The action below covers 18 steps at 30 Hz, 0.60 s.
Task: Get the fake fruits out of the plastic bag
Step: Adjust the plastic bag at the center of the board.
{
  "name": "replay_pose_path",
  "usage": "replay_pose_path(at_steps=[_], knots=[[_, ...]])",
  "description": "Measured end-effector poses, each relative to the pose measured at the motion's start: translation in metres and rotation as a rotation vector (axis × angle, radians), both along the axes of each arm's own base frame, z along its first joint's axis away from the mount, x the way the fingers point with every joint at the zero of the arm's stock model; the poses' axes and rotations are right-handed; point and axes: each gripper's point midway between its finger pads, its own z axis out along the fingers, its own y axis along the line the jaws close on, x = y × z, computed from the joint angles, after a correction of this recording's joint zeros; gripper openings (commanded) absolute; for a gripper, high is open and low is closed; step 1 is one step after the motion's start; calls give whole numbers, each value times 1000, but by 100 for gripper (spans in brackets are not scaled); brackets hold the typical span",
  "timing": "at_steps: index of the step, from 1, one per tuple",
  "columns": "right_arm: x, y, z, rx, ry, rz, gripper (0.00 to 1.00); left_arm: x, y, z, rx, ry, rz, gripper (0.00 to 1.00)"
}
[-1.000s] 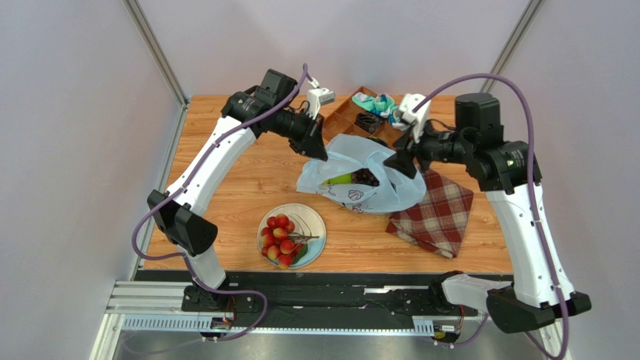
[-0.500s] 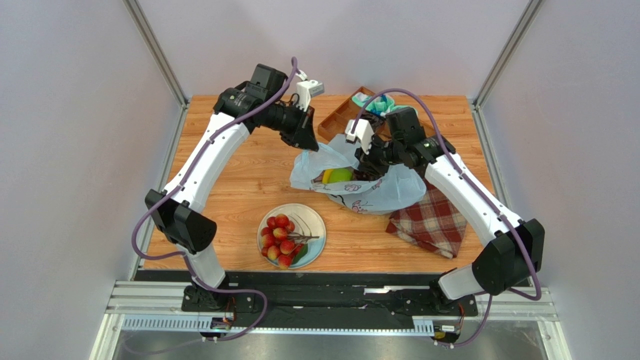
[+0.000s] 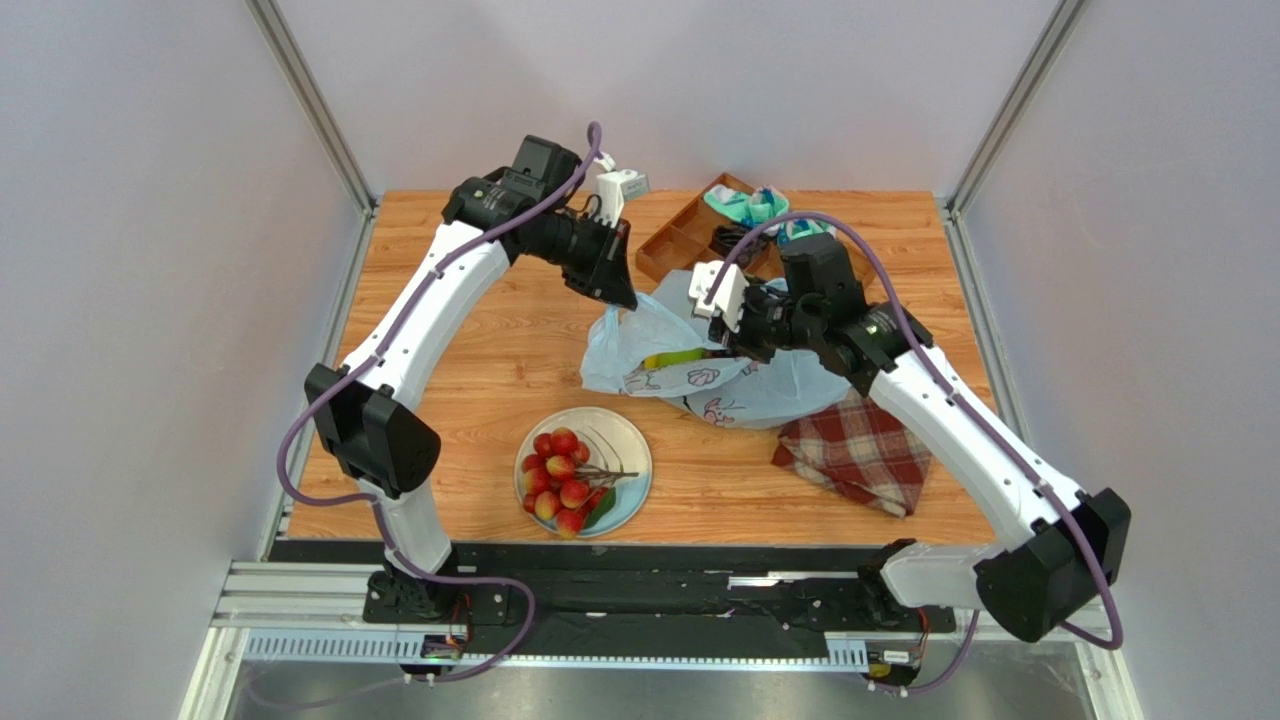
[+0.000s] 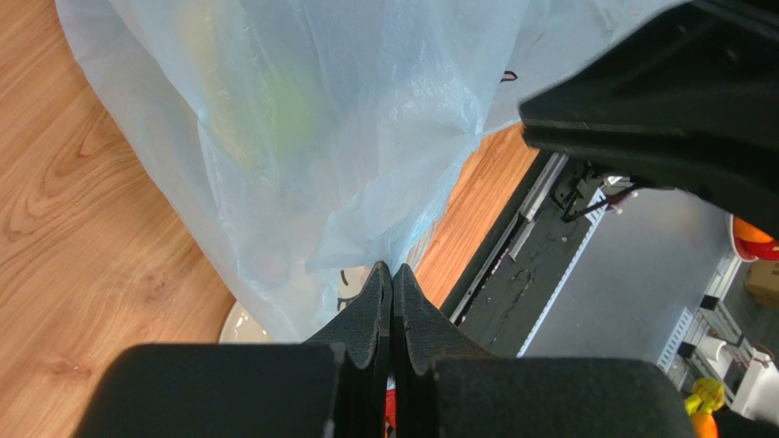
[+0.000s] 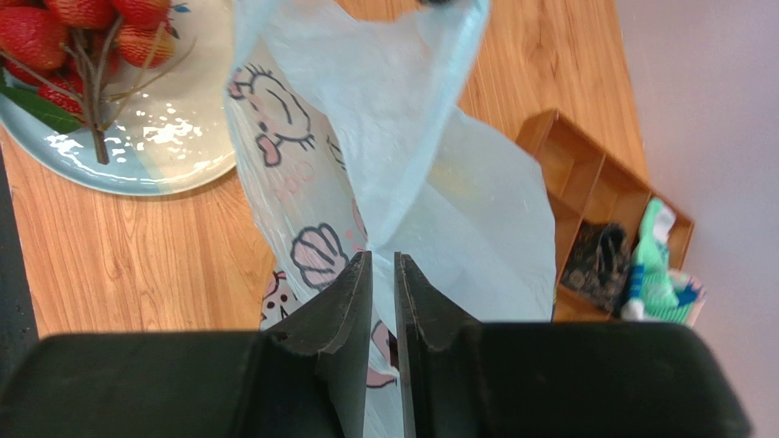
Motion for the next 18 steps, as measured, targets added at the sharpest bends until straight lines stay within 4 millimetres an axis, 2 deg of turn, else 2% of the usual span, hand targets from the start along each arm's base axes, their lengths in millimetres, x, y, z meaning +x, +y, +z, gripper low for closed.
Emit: replay_pose_path(at_steps=[3,6,9,12,15,18], knots=[[-8,10,3,-18,-50,75,17,0,0,-1,2,1,1,0],[-1,16,-14,-69,-57,116,15,0,0,-1,2,1,1,0],[17,21,-47,-141,-35,131,12,0,0,-1,1,1,1,0],[44,27,-78,-207,-51,118,12,1,0,-1,3,1,2,0],[71,35,-94,-246,-91,105,15,1,2,-6,20,0,7,0],[84,40,-99,-270,-96,111,15,7,8,-14,45,-3,31,0]])
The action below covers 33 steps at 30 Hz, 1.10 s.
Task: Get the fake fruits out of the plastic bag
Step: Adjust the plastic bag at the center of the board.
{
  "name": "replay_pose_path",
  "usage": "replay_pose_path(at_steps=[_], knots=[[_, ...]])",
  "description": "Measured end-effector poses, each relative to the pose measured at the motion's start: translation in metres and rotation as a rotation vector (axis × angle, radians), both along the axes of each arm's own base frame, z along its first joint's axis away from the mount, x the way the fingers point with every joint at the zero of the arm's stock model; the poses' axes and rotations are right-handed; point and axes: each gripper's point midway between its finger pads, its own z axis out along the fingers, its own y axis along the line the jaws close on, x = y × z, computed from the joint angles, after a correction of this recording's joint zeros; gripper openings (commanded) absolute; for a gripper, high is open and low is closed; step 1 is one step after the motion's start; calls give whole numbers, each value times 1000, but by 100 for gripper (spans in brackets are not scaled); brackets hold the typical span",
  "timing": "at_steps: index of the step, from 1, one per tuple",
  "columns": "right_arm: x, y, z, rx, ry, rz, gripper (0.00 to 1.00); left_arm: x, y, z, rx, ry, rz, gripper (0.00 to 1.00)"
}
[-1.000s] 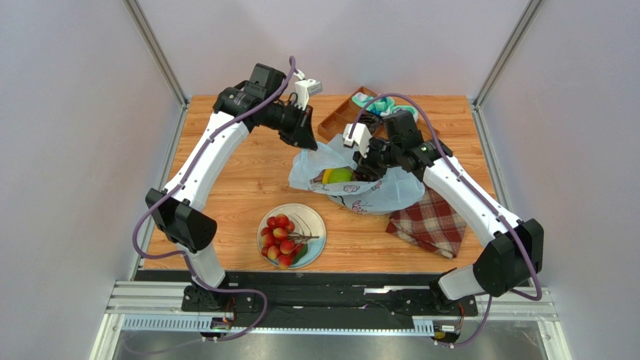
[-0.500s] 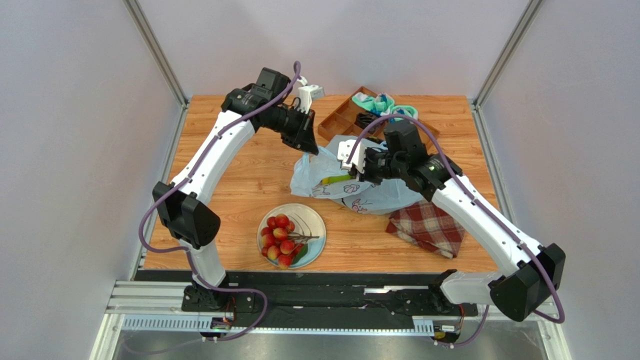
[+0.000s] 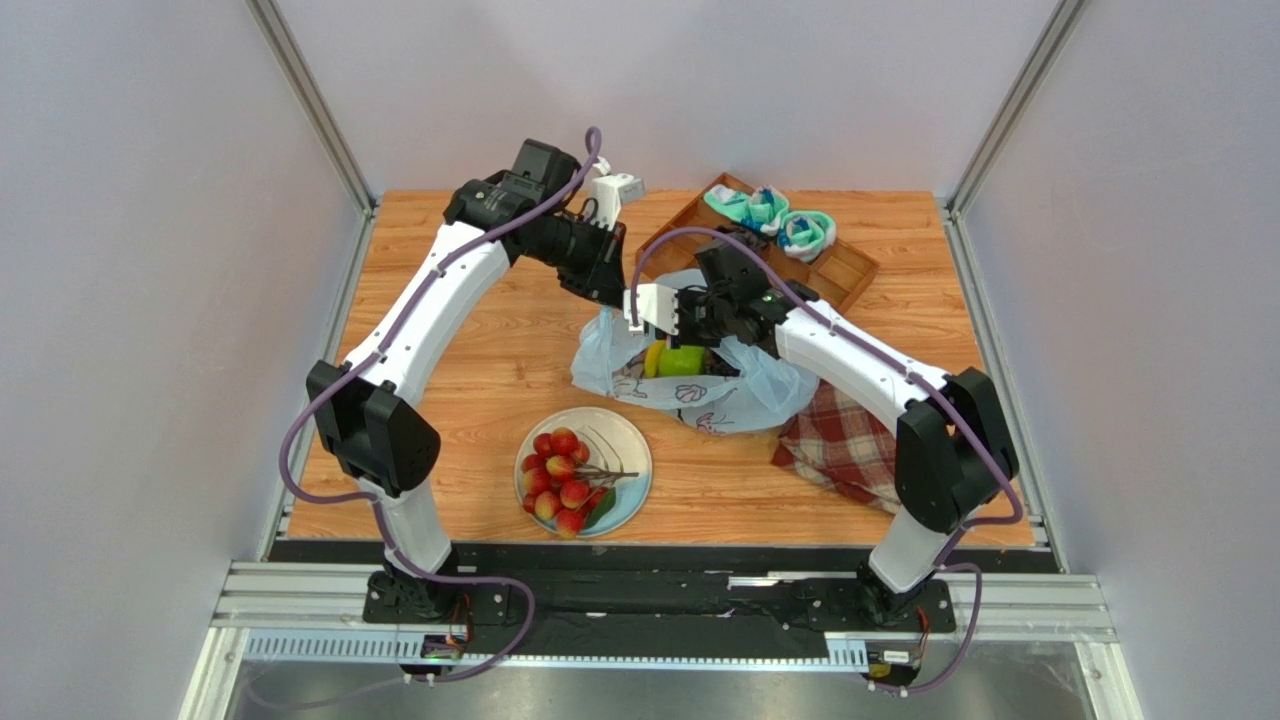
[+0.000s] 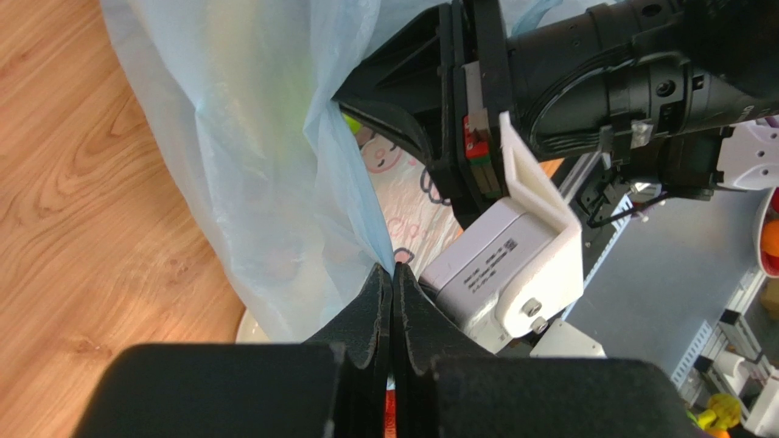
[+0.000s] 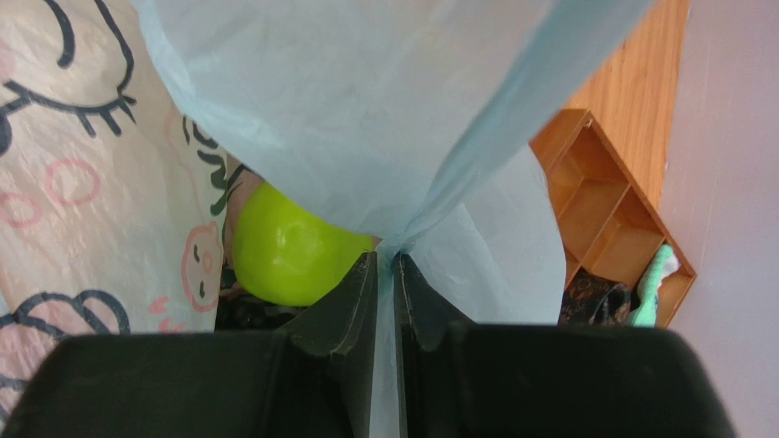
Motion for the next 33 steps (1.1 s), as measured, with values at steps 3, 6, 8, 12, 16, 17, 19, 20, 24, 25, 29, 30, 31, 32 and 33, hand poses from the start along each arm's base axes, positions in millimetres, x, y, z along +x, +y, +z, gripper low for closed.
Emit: replay_pose_path(at_steps=[3,6,8,12,16,17,19,20,24,25,29,30,31,32,33], knots=[[-2,-11,-4,-27,21,-10,14,-1,2,-5,4,17,3,0],[-21,-31,-22,-72,58,-1,18,-6,0,-7,1,30,-11,0],[-42,-43,-39,-104,110,17,35,-9,-3,-9,0,37,-21,0],[-56,-48,-48,-119,188,8,59,-14,-5,-8,-3,46,-34,0],[-38,-41,-41,-95,223,-47,64,-14,-3,-4,-11,37,-29,0],[-34,-39,-40,-88,224,-53,63,-14,-2,-3,-11,35,-27,0],[-28,-36,-37,-75,224,-57,62,-13,-2,-3,-10,31,-24,0],[-27,-36,-36,-71,225,-55,63,-12,-1,-3,-5,28,-21,0],[-29,-33,-29,-49,220,-41,62,-2,1,8,8,-20,3,0],[-31,-34,-24,-43,213,-35,62,3,0,14,7,-49,12,0],[-42,-37,14,4,146,-9,61,18,-2,30,0,-116,35,0],[-46,-38,25,19,122,2,61,21,-3,31,-1,-126,39,0],[-51,-39,37,36,97,14,61,25,-3,32,-3,-134,43,0],[-57,-41,50,57,67,29,61,28,-4,32,-2,-136,46,0],[-64,-43,61,74,38,44,61,31,-5,31,-1,-135,49,0]])
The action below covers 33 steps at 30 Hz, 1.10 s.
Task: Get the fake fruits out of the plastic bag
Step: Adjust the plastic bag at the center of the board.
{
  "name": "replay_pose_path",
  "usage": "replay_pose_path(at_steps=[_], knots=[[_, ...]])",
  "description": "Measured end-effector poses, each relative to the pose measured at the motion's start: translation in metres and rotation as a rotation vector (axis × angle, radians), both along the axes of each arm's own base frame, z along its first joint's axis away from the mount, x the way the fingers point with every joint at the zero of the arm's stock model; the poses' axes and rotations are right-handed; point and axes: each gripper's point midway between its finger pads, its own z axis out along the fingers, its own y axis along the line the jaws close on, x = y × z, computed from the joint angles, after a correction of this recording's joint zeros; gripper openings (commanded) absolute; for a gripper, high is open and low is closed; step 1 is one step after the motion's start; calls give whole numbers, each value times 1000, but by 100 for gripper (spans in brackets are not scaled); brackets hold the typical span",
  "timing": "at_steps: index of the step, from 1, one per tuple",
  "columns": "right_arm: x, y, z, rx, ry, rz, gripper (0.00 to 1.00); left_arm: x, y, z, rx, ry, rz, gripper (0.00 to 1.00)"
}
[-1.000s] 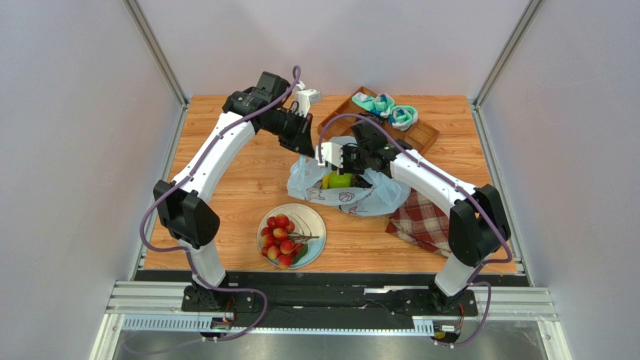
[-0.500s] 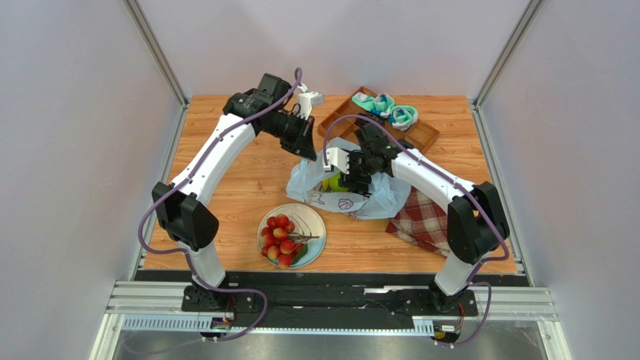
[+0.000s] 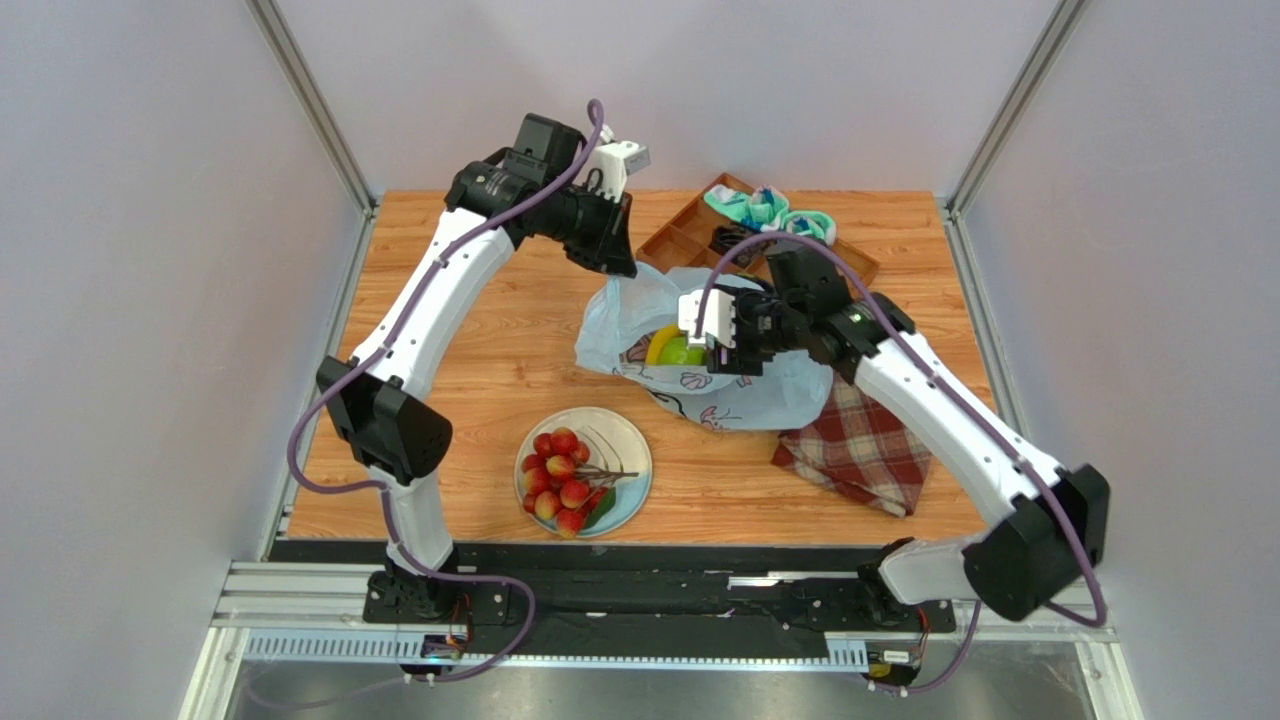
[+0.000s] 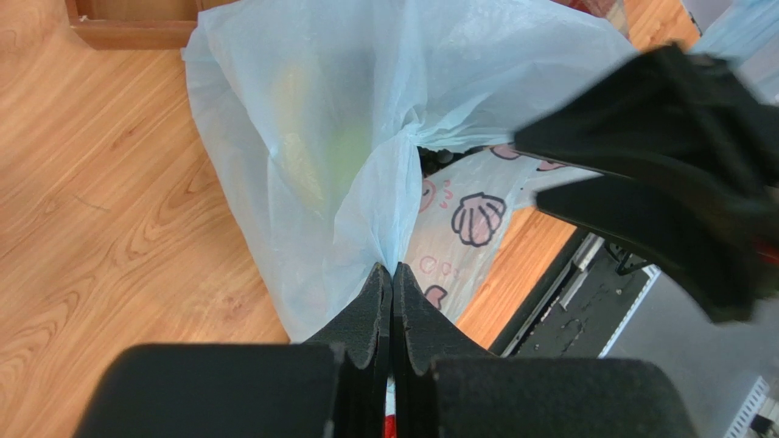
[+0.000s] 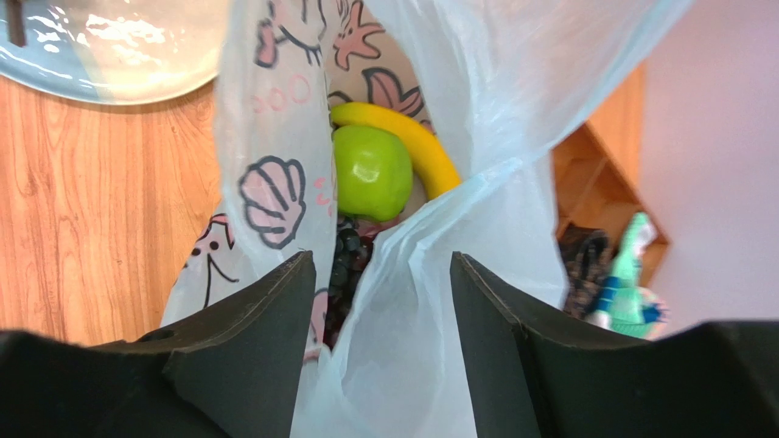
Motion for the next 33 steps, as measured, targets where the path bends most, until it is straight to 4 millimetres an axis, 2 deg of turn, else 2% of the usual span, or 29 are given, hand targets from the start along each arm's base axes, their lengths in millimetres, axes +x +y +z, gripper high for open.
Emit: replay_pose_path(at_steps=[4,7,10,15,21,23,24,27,29,32,33], knots=[[-22,-4,26,41,-82,51,56,10,-3,-13,11,20,6,0],[-25,1,24,34,-90,80,49,12,-4,-19,16,35,8,0],[-18,10,3,2,-49,101,42,13,-5,-15,9,24,7,0],[1,24,-33,-65,2,147,36,13,-6,-12,3,15,4,0],[30,41,-39,-107,-31,192,33,12,-6,-11,0,16,2,0],[39,45,-42,-121,-36,196,40,11,-5,-9,-2,13,1,0],[44,46,-46,-134,-29,198,50,10,-5,-7,-4,12,-1,0],[54,45,-63,-170,11,196,67,4,-3,-1,-11,1,-6,0],[59,42,-77,-195,49,190,70,-1,-1,4,-15,-3,-9,0],[64,38,-95,-234,131,183,89,-5,0,8,-21,-10,-14,0],[65,38,-99,-242,153,179,90,-6,0,9,-22,-10,-15,0]])
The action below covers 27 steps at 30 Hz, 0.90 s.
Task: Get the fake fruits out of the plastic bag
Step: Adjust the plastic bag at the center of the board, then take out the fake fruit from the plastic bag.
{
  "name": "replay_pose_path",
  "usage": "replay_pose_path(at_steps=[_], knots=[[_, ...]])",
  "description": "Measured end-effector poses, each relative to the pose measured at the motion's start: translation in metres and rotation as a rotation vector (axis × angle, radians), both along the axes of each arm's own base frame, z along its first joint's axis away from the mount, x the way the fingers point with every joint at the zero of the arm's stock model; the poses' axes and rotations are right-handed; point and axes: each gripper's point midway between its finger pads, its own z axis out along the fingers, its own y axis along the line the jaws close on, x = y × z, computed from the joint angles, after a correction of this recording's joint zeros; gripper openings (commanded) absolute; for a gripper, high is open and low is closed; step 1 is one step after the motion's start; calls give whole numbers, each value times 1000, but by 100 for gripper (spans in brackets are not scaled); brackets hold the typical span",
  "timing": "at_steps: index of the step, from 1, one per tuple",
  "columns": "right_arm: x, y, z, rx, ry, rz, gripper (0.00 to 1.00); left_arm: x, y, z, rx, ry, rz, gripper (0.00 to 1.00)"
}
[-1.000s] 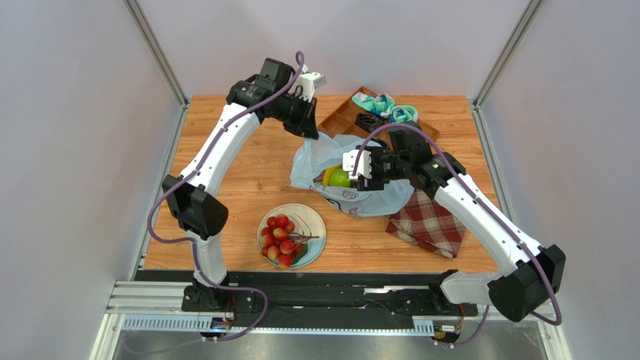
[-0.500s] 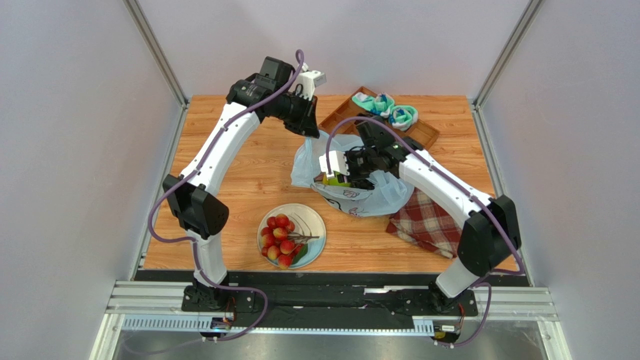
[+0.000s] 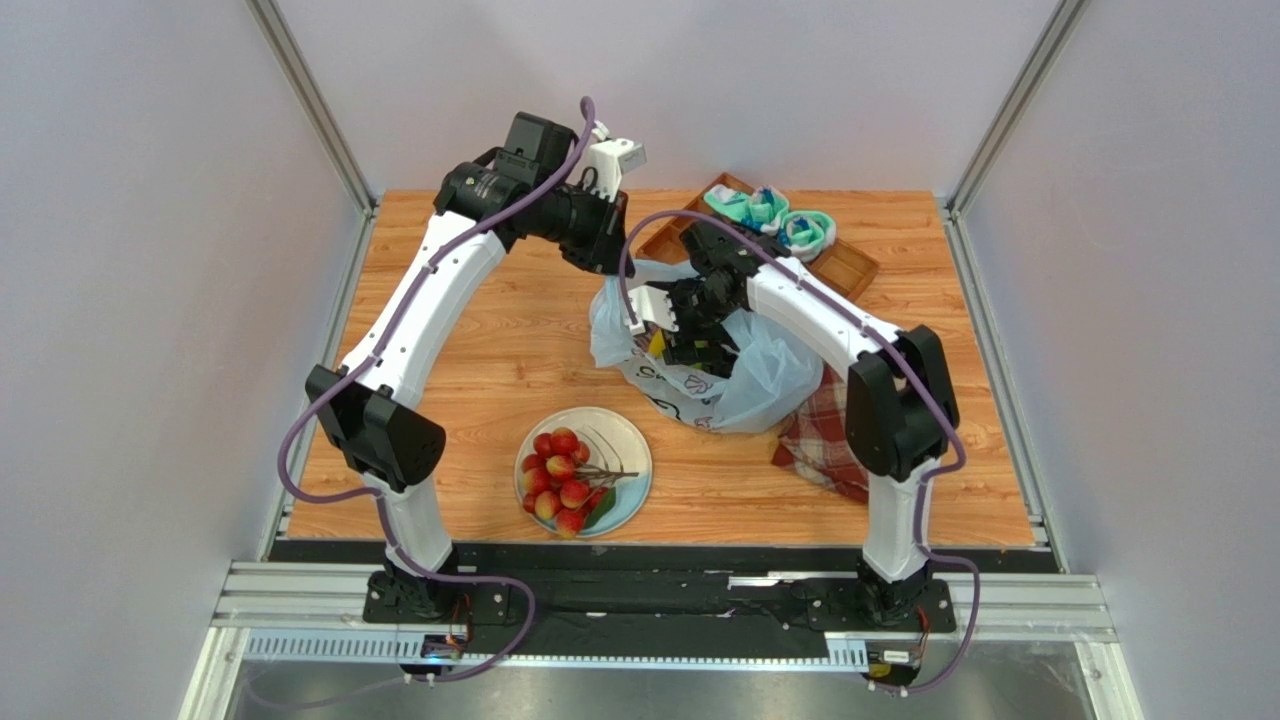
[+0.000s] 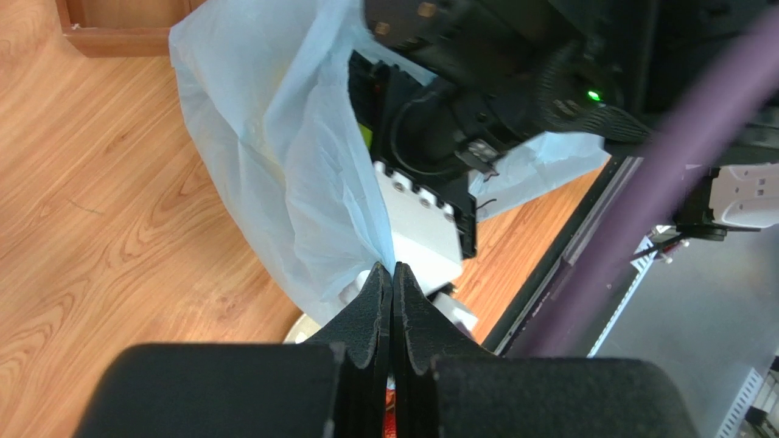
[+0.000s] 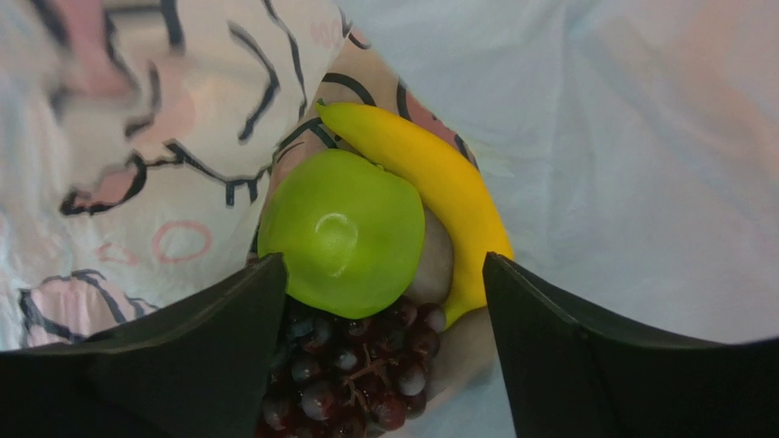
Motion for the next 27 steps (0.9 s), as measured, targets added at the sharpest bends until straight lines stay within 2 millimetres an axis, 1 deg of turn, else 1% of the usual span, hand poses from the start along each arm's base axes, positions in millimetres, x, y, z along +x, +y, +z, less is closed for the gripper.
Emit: replay_pose_path(at_steps=[3,8,11,14,17,18,20,21,24,27], knots=[[4,-1,-12,-37,54,-10,91,-2,1,0,2,3,-1,0],[2,-6,-23,-81,125,-20,92,0,4,-6,11,17,9,0],[-1,-8,-30,-105,166,-20,89,-1,6,-9,17,27,12,0],[-1,-9,-36,-123,195,-26,81,-1,7,-12,21,36,14,0],[-1,-11,-41,-131,221,-40,61,-1,8,-15,26,44,17,0],[-1,-11,-41,-132,222,-46,51,-1,8,-15,25,43,16,0],[0,-12,-40,-134,223,-55,48,-1,8,-15,25,42,16,0],[0,-13,-40,-136,226,-64,45,-1,8,-15,24,41,16,0],[1,-15,-38,-133,229,-90,43,0,8,-14,23,35,15,0],[-1,-19,-22,-109,207,-118,43,-2,6,-14,17,40,7,0]])
